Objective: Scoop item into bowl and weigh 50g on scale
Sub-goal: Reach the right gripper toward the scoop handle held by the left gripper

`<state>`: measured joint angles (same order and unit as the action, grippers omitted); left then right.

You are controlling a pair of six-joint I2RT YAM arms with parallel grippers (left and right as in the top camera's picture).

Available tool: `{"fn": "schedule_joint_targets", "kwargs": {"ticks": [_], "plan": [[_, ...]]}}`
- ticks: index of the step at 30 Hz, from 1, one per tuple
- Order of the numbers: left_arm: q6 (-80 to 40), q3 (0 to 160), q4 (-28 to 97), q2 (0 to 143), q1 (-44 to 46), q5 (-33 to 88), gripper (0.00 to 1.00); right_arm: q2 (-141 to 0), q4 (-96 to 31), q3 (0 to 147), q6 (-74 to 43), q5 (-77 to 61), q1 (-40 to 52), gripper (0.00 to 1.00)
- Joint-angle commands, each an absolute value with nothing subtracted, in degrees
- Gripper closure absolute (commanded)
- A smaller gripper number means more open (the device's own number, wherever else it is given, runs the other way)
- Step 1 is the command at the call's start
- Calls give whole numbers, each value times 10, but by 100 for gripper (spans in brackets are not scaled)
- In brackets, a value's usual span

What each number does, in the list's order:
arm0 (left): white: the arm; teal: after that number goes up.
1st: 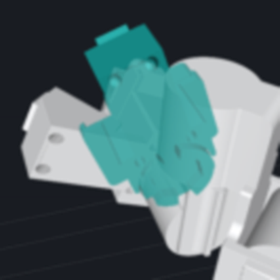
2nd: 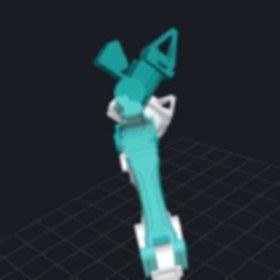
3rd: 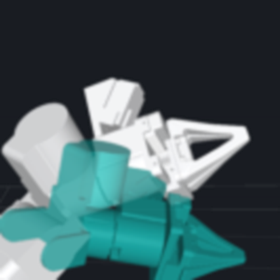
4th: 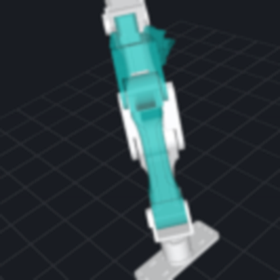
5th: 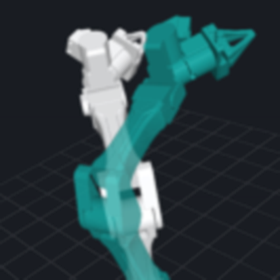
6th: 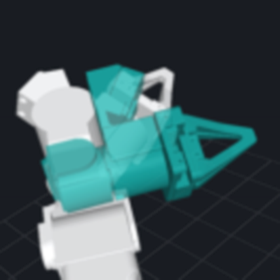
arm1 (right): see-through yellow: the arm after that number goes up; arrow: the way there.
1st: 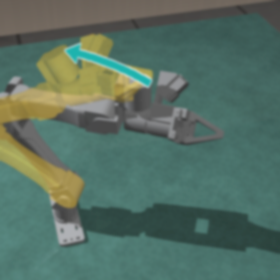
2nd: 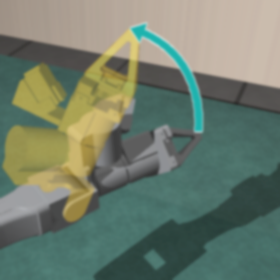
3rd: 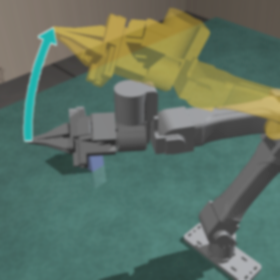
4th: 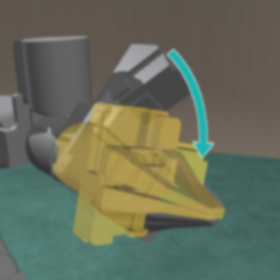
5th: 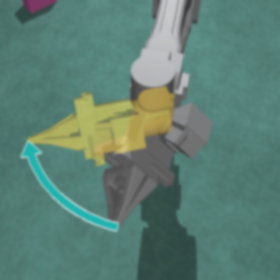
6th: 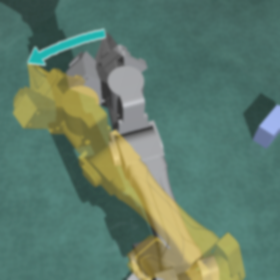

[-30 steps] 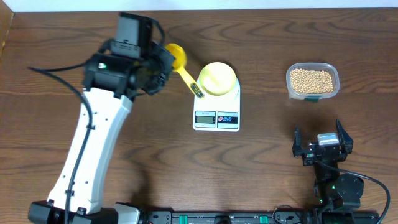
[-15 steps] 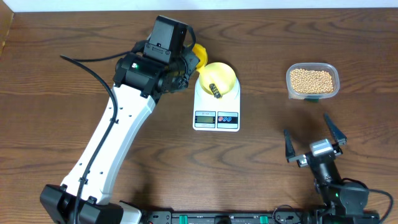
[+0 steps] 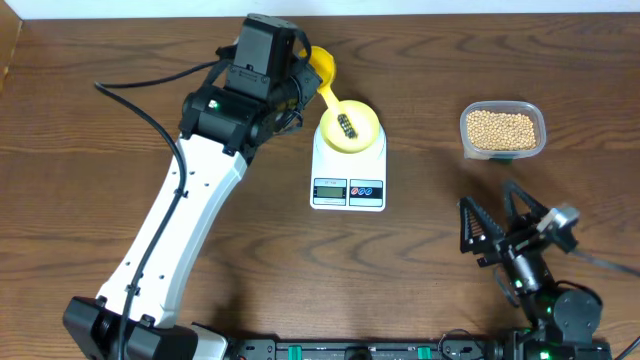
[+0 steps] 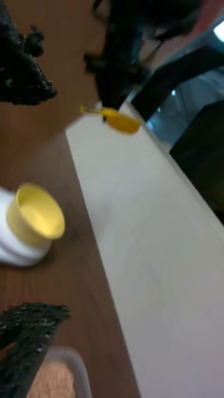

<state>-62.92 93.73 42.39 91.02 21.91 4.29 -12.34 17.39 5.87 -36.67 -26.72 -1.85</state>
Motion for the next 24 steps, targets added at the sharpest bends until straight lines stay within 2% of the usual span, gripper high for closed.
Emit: {"fn": "schedule_joint_targets", "kwargs": {"ticks": [1, 8, 16, 24], "plan": [[-715, 935, 423, 912, 216, 40, 93, -208, 177, 151, -444, -326, -17, 1], [-778, 935, 423, 912, 216, 58, 92, -445, 158, 326, -474, -453, -3, 1], [-826, 935, 423, 912, 216, 58, 93, -684, 160, 491, -484, -486, 76, 1], [-882, 935, 450, 919, 223, 60, 93, -808, 169, 520, -595, -495, 109, 1]]}}
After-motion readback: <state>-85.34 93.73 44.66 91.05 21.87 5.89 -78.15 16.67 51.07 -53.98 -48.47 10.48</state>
